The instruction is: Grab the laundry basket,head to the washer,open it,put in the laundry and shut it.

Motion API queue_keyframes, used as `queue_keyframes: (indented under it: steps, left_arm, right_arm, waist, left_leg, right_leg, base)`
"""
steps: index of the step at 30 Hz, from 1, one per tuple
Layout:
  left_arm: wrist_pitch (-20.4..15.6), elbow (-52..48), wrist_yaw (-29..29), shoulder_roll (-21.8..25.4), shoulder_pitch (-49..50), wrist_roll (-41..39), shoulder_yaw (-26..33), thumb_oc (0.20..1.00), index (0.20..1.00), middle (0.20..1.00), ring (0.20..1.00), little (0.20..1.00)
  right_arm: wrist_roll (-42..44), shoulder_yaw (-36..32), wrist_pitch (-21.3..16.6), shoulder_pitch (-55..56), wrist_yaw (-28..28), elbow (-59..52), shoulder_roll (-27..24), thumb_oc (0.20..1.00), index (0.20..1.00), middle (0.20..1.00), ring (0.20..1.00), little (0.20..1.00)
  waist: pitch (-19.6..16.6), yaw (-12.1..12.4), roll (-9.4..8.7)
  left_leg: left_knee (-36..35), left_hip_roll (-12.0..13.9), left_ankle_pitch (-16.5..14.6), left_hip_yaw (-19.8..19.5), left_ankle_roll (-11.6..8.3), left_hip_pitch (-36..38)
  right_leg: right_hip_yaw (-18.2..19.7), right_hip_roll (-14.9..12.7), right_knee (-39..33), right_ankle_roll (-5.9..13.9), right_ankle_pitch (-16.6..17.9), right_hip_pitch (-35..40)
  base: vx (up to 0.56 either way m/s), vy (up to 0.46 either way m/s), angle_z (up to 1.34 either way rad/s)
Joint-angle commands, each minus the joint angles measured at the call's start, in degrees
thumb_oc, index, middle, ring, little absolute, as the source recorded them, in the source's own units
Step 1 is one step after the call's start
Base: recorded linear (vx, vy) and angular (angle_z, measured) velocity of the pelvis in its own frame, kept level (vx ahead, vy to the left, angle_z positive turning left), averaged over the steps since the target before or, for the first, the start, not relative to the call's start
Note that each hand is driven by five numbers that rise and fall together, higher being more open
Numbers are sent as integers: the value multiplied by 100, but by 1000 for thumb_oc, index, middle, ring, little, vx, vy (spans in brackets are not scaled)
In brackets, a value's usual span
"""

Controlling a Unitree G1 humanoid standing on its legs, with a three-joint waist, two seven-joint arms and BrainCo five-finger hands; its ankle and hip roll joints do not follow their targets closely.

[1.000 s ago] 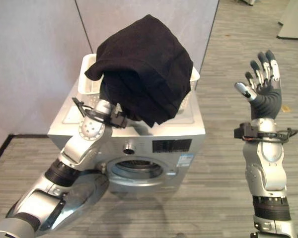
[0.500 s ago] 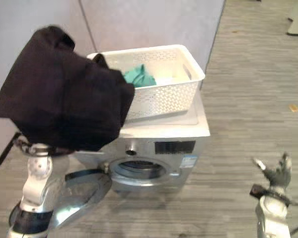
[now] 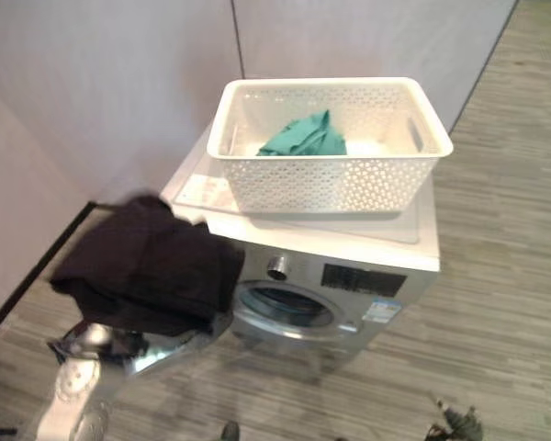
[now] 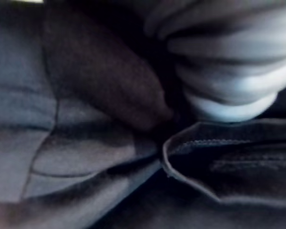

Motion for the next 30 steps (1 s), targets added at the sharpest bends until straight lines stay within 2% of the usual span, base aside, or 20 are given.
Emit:
queue_keyframes:
  steps: [1, 6, 8, 9, 15, 17, 19, 23, 26, 30]
  left_arm:
    - [-305, -181, -45, 52, -299, -58, 321, 200, 200, 200, 200, 200]
    - [-401, 414, 87, 99, -463, 36, 113, 200, 200, 200, 200, 200]
    - [-402, 484, 94, 113, -508, 52, 42, 200, 200, 200, 200, 200]
    - [-396, 628, 92, 115, -593, 46, -149, 200, 200, 200, 200, 200]
    - [-386, 1143, 87, 182, -1039, 235, -797, 200, 200, 200, 200, 200]
    - [-387, 1143, 87, 182, -1040, 235, -797, 200, 200, 200, 200, 200]
    - [-471, 1482, 303, 62, -1659, 243, -1140, 200, 200, 200, 200, 200]
    - [-579, 1639, 561, -58, -2293, 200, -1313, 200, 200, 200, 200, 200]
    - [-639, 1782, 701, -173, -2610, 150, -1373, 200, 200, 200, 200, 200]
    - [-581, 1825, 738, -138, -2769, 73, -1517, 200, 200, 200, 200, 200]
  right_arm:
    - [376, 34, -50, -281, 173, 580, 55, 1000, 1000, 1000, 1000, 1000]
    - [-35, 713, 93, -658, 196, 1285, 221, 1000, 1000, 1000, 1000, 1000]
    - [-66, 798, 93, -708, 196, 1302, 245, 1000, 1000, 1000, 1000, 1000]
    - [-84, 940, 93, -819, 186, 1298, 268, 1000, 1000, 1000, 1000, 1000]
    - [-240, 1311, 62, -1024, 56, 1041, 245, 1000, 1000, 1000, 1000, 1000]
    - [-240, 1310, 62, -1024, 56, 1041, 245, 1000, 1000, 1000, 1000, 1000]
    - [-329, 1552, 34, -1156, -68, 766, 230, 1000, 1000, 1000, 1000, 1000]
    - [-412, 1759, 11, -1314, -191, 599, 261, 1000, 1000, 1000, 1000, 1000]
    - [-464, 1882, -11, -1389, -290, 553, 312, 1000, 1000, 1000, 1000, 1000]
    - [-664, 2020, 35, -1274, -317, 519, 368, 1000, 1000, 1000, 1000, 1000]
  waist:
    - [146, 110, -120]
    - [487, 194, -66]
    - [527, 198, -66]
    - [640, 184, -72]
    - [806, 93, -121]
    - [805, 94, -121]
    - [918, -18, -211]
    - [1028, -116, -352]
    - [1012, -167, -460]
    - [938, -237, -724]
  left_leg:
    - [-21, 314, -6, 124, 82, -292]
    - [143, 276, 32, 113, 117, -785]
    - [162, 275, 48, 124, 117, -903]
    - [180, 255, 75, 131, 137, -1070]
    - [194, 188, 89, 255, 177, -1371]
    - [194, 188, 88, 256, 177, -1372]
    - [200, 177, 121, 312, 188, -1632]
    - [318, 190, 118, 392, 180, -1993]
    - [439, 204, 80, 424, 184, -2115]
    - [702, 305, -111, 437, 222, -2131]
  right_leg:
    - [-10, -37, 687, -230, -329, -446]
    - [-17, -119, 859, -224, -307, -990]
    - [-23, -135, 889, -222, -296, -1117]
    - [-4, -142, 936, -218, -270, -1316]
    - [166, -195, 1068, -196, -236, -1768]
    - [167, -195, 1069, -196, -237, -1769]
    - [264, -208, 1240, -213, -208, -2190]
    - [357, -192, 1363, -212, -136, -2655]
    - [416, -162, 1359, -214, -108, -2772]
    - [502, -83, 1370, -222, -85, -2786]
  base:
    - [-66, 10, 23]
    - [-97, 36, 6]
    - [-79, 33, 0]
    - [-67, 44, -2]
    - [-42, 40, -9]
    - [-33, 17, -14]
    - [-89, 27, -4]
    - [-86, -12, -12]
    - [-30, -9, -18]
    - [-15, -39, -6]
